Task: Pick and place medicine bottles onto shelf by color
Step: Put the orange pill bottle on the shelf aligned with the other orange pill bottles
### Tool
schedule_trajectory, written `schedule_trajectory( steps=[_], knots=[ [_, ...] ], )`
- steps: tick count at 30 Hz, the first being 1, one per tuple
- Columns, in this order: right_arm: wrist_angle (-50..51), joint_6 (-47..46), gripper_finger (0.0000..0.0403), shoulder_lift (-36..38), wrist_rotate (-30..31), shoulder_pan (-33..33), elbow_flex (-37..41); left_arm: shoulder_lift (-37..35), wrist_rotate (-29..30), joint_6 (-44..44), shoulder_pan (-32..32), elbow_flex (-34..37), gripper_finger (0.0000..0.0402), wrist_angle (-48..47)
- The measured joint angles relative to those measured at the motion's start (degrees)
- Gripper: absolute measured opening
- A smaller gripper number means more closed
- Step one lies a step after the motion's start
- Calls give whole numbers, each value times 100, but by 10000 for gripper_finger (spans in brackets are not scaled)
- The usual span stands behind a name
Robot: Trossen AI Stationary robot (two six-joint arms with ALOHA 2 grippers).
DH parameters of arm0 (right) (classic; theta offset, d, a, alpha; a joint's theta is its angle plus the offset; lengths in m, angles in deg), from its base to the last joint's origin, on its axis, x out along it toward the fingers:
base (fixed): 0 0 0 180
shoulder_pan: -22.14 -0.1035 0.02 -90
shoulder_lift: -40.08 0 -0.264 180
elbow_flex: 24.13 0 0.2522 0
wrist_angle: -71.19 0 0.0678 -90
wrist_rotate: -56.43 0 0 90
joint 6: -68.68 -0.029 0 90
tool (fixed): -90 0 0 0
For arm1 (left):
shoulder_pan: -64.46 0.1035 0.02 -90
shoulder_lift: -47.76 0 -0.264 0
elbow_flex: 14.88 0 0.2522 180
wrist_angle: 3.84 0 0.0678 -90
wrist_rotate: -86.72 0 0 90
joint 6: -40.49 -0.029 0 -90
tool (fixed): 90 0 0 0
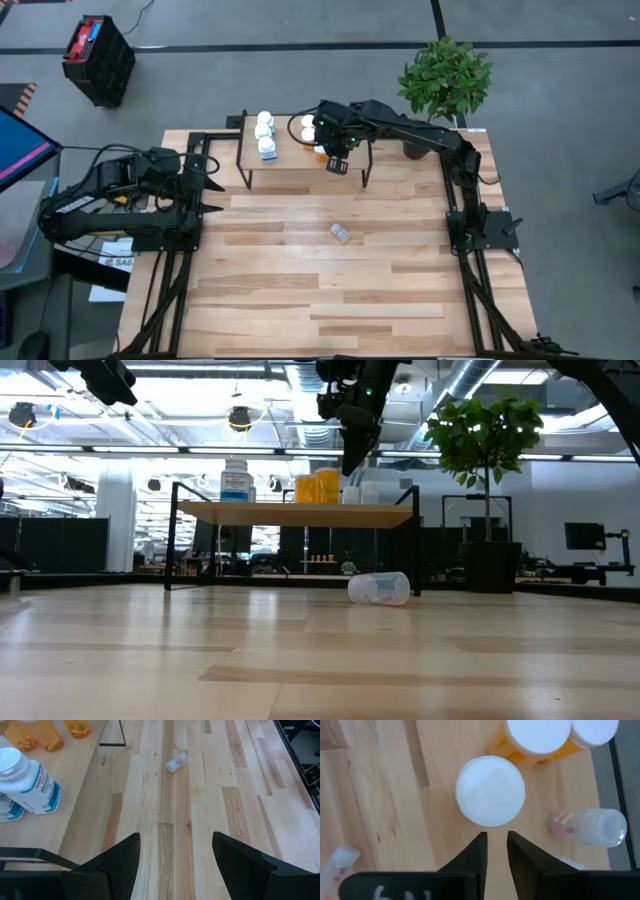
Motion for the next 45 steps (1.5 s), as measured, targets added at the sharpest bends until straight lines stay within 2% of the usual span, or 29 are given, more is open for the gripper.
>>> schedule_trajectory(
  steps=[11, 19, 45],
  knots=[
    [-65, -9, 86, -321, 44, -47, 129, 1, -14, 9, 0, 0, 233, 0],
    [-468, 188, 86, -581, 52, -90, 109, 0, -18, 22, 0, 0, 233, 0],
    [-1231, 691, 86, -562, 20, -348, 105, 0, -18, -40, 0, 0, 233, 0]
  ],
)
